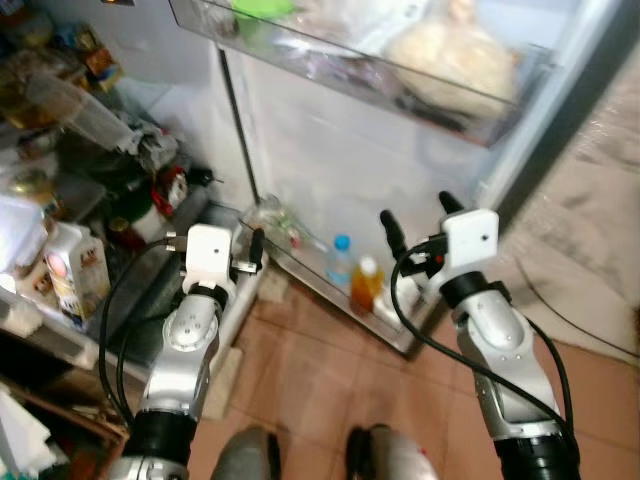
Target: Restocking fridge
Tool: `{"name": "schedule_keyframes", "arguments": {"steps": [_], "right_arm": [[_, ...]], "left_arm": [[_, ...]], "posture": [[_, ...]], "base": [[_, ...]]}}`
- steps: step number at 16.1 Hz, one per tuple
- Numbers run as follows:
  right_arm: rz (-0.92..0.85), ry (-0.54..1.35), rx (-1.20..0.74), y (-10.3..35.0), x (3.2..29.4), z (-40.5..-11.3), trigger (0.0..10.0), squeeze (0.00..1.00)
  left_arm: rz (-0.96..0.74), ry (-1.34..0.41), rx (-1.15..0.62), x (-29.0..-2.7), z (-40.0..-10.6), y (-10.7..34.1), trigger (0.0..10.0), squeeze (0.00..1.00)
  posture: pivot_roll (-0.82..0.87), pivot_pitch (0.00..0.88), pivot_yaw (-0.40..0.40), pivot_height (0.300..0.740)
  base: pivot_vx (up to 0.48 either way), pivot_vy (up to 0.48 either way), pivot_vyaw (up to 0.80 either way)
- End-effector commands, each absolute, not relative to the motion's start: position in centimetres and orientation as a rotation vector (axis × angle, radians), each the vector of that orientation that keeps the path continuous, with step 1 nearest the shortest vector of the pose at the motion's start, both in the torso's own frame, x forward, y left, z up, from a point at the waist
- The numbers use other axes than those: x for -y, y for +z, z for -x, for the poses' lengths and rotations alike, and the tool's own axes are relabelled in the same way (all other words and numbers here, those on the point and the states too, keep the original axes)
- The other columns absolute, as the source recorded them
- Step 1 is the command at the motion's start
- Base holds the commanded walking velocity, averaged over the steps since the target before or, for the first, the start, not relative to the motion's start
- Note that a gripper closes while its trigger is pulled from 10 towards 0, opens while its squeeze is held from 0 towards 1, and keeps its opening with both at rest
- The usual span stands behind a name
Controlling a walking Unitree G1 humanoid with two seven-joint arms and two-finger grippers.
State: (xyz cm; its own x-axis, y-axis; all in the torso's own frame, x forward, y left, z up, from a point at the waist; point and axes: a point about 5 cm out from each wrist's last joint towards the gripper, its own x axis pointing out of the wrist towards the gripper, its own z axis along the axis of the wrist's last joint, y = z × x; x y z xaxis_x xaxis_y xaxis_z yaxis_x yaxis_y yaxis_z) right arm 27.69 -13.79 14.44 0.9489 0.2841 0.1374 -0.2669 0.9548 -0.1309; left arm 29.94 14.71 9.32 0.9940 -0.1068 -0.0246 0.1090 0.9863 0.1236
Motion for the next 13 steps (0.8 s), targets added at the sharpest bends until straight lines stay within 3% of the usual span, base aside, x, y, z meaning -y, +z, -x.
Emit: {"name": "schedule_keyframes", "arguments": {"steps": [1,6,7,11,13], "right_arm": [[0.093,0.287,0.171,14.7,13.4,-27.8,10.0,0.0],[0.137,0.118,0.084,12.5,16.6,-28.2,10.0,0.0],[0.172,0.02,0.043,11.7,18.6,-28.4,10.0,0.0],[0.208,-0.165,0.007,11.5,22.3,-29.4,10.0,0.0],[0.19,-0.167,-0.03,10.7,22.8,-28.9,10.0,0.0]], "left_arm": [[-0.147,-0.097,-0.014,-15.4,-30.0,9.4,10.0,0.0],[-0.152,-0.08,-0.013,-15.7,-29.7,9.4,10.0,0.0],[-0.163,-0.05,-0.018,-16.3,-29.4,9.3,10.0,0.0],[-0.222,0.015,-0.031,-18.8,-28.3,9.2,10.0,0.0],[-0.232,0.03,-0.054,-19.8,-27.4,8.7,10.0,0.0]], "posture": [[0.02,0.091,0.025,0.74],[0.02,0.096,0.023,0.74],[0.03,0.101,0.023,0.74],[0.05,0.116,0.02,0.74],[0.05,0.119,0.016,0.74]], "base": [[0.0,0.0,0.0],[0.0,0.0,0.0],[0.0,0.0,0.0],[0.0,0.0,0.0],[0.0,0.0,0.0]]}}
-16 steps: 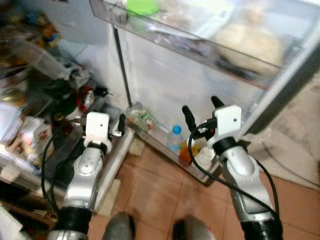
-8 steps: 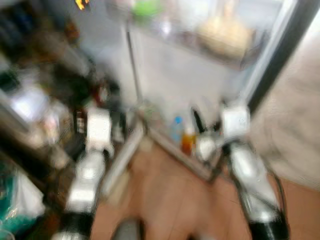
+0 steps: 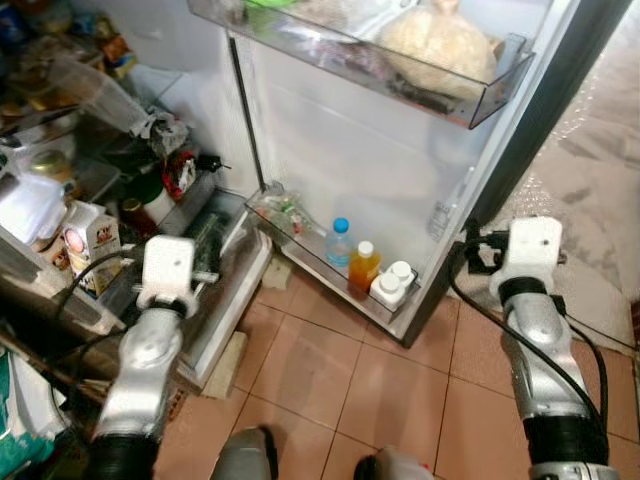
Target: Restocking fridge
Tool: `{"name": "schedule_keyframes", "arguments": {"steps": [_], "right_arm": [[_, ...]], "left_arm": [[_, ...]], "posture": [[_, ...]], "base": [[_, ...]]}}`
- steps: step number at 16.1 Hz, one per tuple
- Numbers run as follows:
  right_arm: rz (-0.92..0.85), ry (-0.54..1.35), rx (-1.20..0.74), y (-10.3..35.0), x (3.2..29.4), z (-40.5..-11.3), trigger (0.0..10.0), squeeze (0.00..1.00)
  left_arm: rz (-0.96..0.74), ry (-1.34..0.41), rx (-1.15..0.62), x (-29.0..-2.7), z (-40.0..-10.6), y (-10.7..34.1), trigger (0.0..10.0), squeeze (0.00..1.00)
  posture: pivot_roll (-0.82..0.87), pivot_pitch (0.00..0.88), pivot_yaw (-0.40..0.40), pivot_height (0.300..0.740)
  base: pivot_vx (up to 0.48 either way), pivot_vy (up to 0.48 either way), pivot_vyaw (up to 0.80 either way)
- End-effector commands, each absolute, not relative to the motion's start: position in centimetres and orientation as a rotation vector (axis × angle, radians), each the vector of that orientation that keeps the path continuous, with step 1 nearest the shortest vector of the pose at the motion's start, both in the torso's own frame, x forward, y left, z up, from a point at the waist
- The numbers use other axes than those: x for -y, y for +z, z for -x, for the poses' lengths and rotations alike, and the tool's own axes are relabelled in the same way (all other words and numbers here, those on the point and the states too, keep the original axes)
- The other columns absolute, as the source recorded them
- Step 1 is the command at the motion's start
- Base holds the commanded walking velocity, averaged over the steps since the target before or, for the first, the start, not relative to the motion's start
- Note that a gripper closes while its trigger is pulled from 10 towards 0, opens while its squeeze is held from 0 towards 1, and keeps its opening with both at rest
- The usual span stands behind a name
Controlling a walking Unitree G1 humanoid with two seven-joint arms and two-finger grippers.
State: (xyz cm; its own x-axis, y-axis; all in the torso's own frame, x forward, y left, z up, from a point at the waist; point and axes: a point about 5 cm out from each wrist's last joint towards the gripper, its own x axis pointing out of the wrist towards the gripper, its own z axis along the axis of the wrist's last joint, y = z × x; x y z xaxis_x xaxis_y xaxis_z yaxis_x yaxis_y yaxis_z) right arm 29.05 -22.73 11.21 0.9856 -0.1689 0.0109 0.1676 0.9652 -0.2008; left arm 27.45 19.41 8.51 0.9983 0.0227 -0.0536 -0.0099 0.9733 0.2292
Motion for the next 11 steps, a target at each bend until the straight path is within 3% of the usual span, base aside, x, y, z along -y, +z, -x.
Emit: {"name": "schedule_keyframes", "arguments": {"steps": [1,5,9,11], "right_arm": [[0.217,-0.152,-0.049,10.2,22.7,-28.4,10.0,0.0],[0.268,-0.294,-0.125,9.1,25.1,-28.3,10.0,0.0],[0.269,-0.286,-0.029,11.7,25.6,-31.7,10.0,0.0],[0.22,-0.217,0.005,12.6,24.4,-33.6,10.0,0.0]], "left_arm": [[-0.236,0.028,-0.059,-19.9,-27.0,8.6,10.0,0.0],[-0.249,0.029,-0.088,-20.8,-25.8,8.3,10.0,0.0],[-0.204,0.086,-0.143,-22.3,-25.0,7.7,10.0,0.0],[-0.202,0.088,-0.145,-22.1,-24.7,7.7,10.0,0.0]], "posture": [[0.06,0.122,0.014,0.74],[0.05,0.126,0.028,0.74],[0.08,0.118,0.023,0.74],[0.09,0.114,0.019,0.74]], "base": [[0.0,0.0,0.0],[0.0,0.0,0.0],[0.0,0.0,0.0],[0.0,0.0,0.0]]}}
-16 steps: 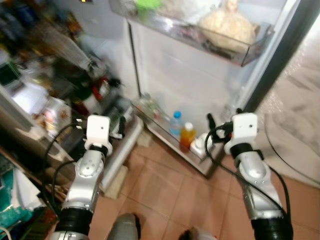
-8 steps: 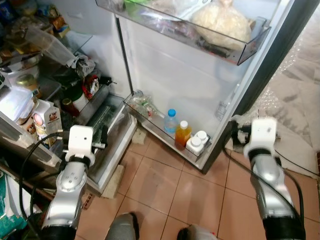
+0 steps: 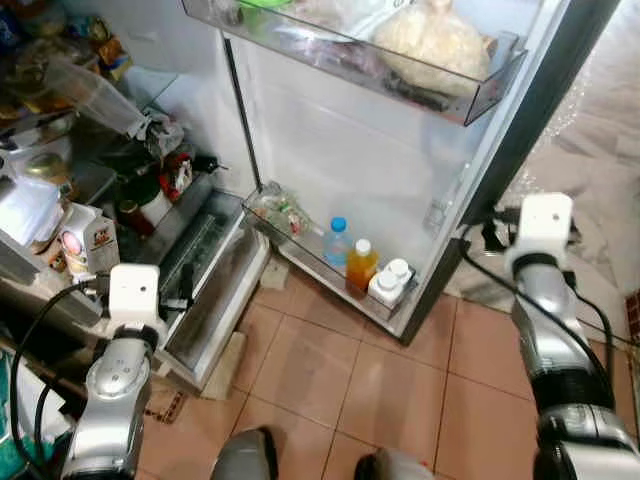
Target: Restocking fridge
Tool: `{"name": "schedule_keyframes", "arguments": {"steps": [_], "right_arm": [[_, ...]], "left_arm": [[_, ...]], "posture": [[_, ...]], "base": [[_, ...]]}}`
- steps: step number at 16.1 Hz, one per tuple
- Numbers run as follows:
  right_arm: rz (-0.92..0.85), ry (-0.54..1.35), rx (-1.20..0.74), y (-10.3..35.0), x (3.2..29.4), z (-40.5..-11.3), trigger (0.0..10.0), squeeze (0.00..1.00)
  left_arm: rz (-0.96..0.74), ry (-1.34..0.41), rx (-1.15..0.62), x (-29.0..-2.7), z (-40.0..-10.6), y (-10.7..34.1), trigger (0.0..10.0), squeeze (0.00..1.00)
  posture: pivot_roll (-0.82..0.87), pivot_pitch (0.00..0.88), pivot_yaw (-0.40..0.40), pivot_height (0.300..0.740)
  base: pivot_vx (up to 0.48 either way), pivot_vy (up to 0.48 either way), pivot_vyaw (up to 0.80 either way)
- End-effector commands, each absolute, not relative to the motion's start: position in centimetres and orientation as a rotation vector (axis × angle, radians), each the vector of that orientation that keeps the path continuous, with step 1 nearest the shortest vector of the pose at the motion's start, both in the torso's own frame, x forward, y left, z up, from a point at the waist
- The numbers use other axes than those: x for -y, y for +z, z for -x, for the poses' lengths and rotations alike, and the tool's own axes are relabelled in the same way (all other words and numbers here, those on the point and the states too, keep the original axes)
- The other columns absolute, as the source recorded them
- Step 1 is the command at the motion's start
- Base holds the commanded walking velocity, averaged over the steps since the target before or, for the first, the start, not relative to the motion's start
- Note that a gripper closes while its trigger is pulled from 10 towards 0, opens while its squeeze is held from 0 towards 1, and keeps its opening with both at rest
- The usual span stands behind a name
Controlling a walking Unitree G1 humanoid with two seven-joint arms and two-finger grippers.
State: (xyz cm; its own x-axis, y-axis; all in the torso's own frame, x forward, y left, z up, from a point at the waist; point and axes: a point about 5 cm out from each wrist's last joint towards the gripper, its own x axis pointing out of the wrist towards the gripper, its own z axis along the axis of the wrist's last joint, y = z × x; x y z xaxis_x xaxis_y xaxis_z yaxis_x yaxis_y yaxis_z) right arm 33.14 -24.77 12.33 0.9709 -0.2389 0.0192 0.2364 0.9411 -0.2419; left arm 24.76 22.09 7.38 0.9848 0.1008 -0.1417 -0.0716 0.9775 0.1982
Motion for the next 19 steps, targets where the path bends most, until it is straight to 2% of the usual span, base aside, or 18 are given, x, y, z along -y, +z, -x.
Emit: {"name": "schedule_keyframes", "arguments": {"steps": [1,2,4,8,10,11,14,17,19], "right_arm": [[0.197,-0.183,0.016,12.9,23.8,-34.0,10.0,0.0],[0.167,-0.134,0.031,13.2,22.9,-34.6,10.0,0.0],[0.048,0.079,0.047,13.6,19.2,-35.7,10.0,0.0],[-0.145,0.436,0.054,13.7,14.6,-34.9,10.0,0.0],[-0.2,0.578,0.041,13.5,13.4,-33.6,10.0,0.0],[-0.171,0.63,0.04,13.1,13.0,-32.8,10.0,0.0],[-0.179,0.648,0.056,12.9,13.0,-31.7,10.0,0.0],[-0.127,0.697,0.046,12.6,12.5,-30.7,10.0,0.0],[-0.155,0.733,0.038,12.6,12.1,-30.3,10.0,0.0]], "left_arm": [[-0.199,0.087,-0.145,-21.9,-24.6,7.7,10.0,0.0],[-0.195,0.084,-0.148,-21.6,-24.6,7.7,10.0,0.0],[-0.19,0.066,-0.148,-21.1,-24.7,7.6,10.0,0.0],[-0.193,0.057,-0.141,-20.9,-25.1,7.9,10.0,0.0],[-0.195,0.101,-0.133,-21.1,-24.8,8.1,10.0,0.0],[-0.203,0.168,-0.113,-21.6,-24.4,8.4,10.0,0.0],[-0.197,0.272,-0.095,-22.2,-23.7,8.7,10.0,0.0],[-0.181,0.284,-0.081,-21.7,-23.6,8.8,10.0,0.0],[-0.189,0.355,-0.052,-21.9,-23.2,9.5,10.0,0.0]], "posture": [[0.09,0.113,0.018,0.74],[0.09,0.112,0.017,0.74],[0.09,0.106,0.02,0.74],[0.09,0.104,0.023,0.74],[0.08,0.106,0.027,0.74],[0.08,0.108,0.027,0.74],[0.09,0.109,0.02,0.74],[0.09,0.103,0.017,0.74],[0.09,0.102,0.016,0.74]], "base": [[0.0,0.0,0.0],[0.0,0.0,0.0],[0.0,0.0,0.0],[0.0,0.0,0.0],[0.0,0.0,0.0],[0.0,0.0,0.0],[0.0,0.0,0.0],[0.0,0.0,0.8],[0.0,0.0,0.8]]}}
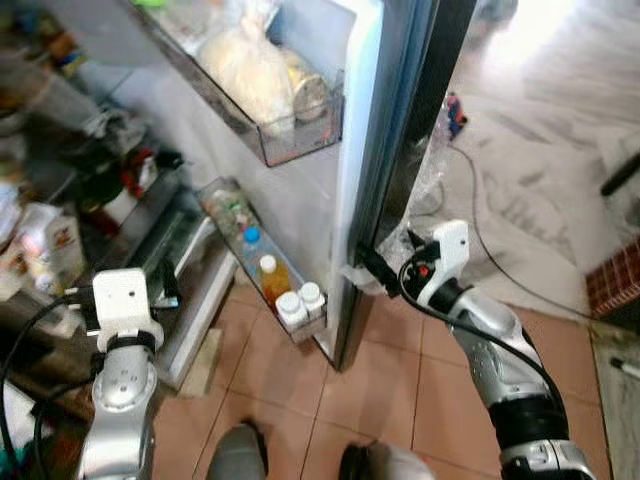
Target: Restocking fridge
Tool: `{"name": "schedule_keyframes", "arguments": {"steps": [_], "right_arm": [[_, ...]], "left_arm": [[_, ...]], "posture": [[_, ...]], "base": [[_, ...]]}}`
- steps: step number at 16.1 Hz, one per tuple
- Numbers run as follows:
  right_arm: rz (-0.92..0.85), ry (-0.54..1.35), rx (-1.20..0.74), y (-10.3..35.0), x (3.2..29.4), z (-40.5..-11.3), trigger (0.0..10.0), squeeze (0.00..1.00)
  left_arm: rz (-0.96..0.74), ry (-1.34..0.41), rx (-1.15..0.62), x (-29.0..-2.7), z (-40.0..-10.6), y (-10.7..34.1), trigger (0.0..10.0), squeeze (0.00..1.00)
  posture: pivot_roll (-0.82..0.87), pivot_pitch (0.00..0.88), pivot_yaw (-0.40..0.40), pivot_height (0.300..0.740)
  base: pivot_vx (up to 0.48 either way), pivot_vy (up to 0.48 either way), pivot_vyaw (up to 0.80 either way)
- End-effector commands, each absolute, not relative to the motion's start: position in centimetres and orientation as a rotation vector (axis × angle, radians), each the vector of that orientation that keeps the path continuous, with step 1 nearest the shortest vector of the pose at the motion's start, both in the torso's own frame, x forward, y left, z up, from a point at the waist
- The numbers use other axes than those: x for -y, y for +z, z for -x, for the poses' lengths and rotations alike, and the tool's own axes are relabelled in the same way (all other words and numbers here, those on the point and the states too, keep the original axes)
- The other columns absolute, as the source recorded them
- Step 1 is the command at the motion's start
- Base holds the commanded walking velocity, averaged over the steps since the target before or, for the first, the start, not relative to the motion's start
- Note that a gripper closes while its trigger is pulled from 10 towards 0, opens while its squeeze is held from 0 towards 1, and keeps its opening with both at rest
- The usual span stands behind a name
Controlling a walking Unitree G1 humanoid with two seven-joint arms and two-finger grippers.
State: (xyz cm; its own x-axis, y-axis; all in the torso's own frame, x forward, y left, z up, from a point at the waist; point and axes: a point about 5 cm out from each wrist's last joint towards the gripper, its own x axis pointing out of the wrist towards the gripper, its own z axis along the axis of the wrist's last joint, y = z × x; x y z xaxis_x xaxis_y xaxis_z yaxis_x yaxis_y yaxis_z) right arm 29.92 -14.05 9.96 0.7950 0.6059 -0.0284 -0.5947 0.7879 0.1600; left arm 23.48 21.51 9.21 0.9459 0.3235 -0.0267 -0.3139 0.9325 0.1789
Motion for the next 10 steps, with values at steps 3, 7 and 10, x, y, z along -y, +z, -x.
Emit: {"name": "schedule_keyframes", "arguments": {"steps": [3,7,10], "right_arm": [[-0.214,0.872,-0.003,12.6,10.8,-29.2,10.0,0.0],[-0.252,1.041,-0.066,12.3,9.9,-27.2,10.0,0.0],[-0.248,1.03,-0.123,11.6,10.4,-26.6,10.0,0.0]], "left_arm": [[-0.192,0.371,-0.055,-22.0,-23.0,9.4,10.0,0.0],[-0.193,0.363,-0.055,-21.7,-23.2,9.4,10.0,0.0],[-0.187,0.361,-0.056,-21.6,-23.4,9.4,10.0,0.0]], "posture": [[0.1,0.105,0.014,0.74],[0.09,0.101,0.022,0.74],[0.08,0.103,0.027,0.74]], "base": [[0.0,0.0,0.8],[0.0,0.0,0.8],[0.0,0.0,0.28]]}}
